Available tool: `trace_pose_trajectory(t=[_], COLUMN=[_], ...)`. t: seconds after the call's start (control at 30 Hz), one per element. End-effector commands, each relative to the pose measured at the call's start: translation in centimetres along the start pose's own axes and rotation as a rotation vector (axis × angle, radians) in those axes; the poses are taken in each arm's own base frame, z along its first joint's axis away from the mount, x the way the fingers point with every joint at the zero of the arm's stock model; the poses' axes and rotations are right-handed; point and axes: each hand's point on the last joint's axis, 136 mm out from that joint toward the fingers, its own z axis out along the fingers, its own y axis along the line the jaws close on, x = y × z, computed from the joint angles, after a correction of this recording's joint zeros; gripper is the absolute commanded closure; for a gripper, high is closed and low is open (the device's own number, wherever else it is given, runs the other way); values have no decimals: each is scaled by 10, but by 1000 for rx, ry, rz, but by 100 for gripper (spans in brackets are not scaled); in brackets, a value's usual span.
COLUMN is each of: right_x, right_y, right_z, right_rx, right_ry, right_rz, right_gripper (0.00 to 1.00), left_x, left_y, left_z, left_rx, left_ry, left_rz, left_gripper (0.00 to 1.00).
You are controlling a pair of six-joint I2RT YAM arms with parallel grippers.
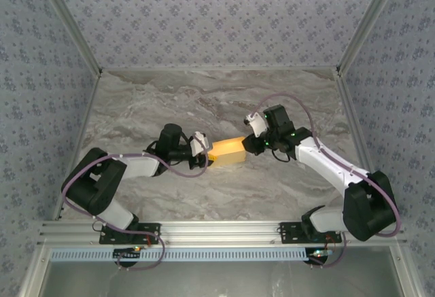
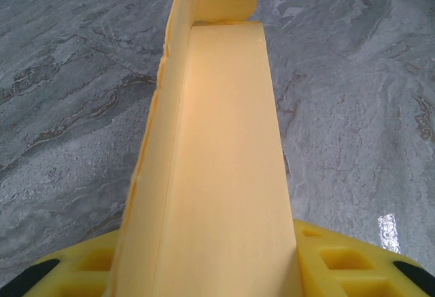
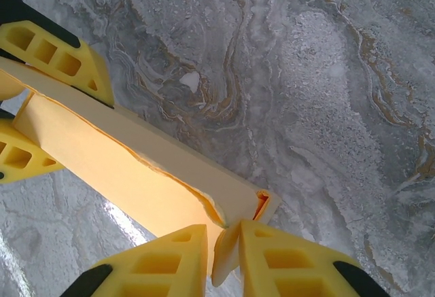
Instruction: Fold the paper box
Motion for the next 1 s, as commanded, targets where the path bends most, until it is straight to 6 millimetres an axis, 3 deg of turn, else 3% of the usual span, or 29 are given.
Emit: trace_pose_trajectory(t=[0.0, 0.3, 0.73, 0.97], right_x=[-3, 4, 32, 15], right_y=[21, 24, 18, 25], right_z=[-1, 8, 18, 15], right_rx=[-87, -79, -29, 14], right_ry=[-34, -21, 36, -17], right_rz=[16, 29, 50, 45], right_gripper=[82, 85, 85, 88], left_x=[10, 12, 12, 5], left_y=[-2, -1, 0, 3], left_z=[6, 8, 7, 4], left_rx=[21, 22, 8, -8], left_ry=[37, 44, 51, 40], left_rz=[-23, -29, -23, -18], left_gripper=[60, 60, 60, 54])
